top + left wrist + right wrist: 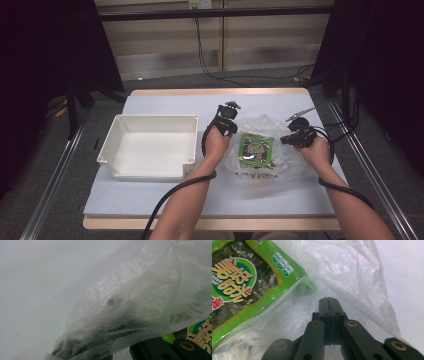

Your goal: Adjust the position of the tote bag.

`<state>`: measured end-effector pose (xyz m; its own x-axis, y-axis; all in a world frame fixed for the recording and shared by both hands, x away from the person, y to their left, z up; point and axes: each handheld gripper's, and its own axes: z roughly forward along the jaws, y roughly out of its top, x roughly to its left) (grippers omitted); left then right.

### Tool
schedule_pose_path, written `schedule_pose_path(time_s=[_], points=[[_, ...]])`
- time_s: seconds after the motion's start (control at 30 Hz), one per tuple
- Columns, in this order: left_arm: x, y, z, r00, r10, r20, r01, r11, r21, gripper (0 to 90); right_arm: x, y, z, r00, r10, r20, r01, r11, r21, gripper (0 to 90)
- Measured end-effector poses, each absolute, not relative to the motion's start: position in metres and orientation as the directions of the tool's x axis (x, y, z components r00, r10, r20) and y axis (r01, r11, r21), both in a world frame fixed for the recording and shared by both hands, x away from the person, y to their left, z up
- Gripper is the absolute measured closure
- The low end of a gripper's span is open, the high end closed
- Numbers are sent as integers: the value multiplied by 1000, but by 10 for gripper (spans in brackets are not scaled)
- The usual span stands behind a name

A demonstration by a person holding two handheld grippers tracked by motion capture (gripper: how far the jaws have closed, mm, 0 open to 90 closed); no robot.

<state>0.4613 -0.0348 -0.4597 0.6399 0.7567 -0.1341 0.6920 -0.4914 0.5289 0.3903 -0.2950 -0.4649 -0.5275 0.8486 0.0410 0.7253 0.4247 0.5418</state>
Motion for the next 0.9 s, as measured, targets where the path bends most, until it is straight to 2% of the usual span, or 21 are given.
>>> schedule_pose_path(time_s=[0.17, 0.5, 0.57, 0.67, 0.8, 0.9], points=[[463, -33, -465, 627, 770, -122, 706, -494, 507, 900, 391, -301, -469, -495, 867, 47, 742, 394, 542, 900], [463, -21, -465, 591, 797, -123, 733, -466, 496, 900, 386, -316, -466, -471, 882, -3, 753, 404, 520, 900], [462, -19, -464, 595, 795, -121, 731, -471, 494, 900, 384, -317, -466, -456, 890, 17, 763, 381, 523, 900], [460, -18, -463, 595, 795, -121, 727, -467, 503, 900, 381, -314, -461, -477, 879, -1, 745, 405, 529, 900], [456, -16, -457, 614, 777, -139, 714, -472, 517, 900, 378, -309, -453, -474, 880, 1, 731, 393, 558, 848], [454, -17, -454, 625, 768, -139, 703, -476, 528, 867, 375, -307, -448, -478, 878, 9, 726, 390, 567, 823]])
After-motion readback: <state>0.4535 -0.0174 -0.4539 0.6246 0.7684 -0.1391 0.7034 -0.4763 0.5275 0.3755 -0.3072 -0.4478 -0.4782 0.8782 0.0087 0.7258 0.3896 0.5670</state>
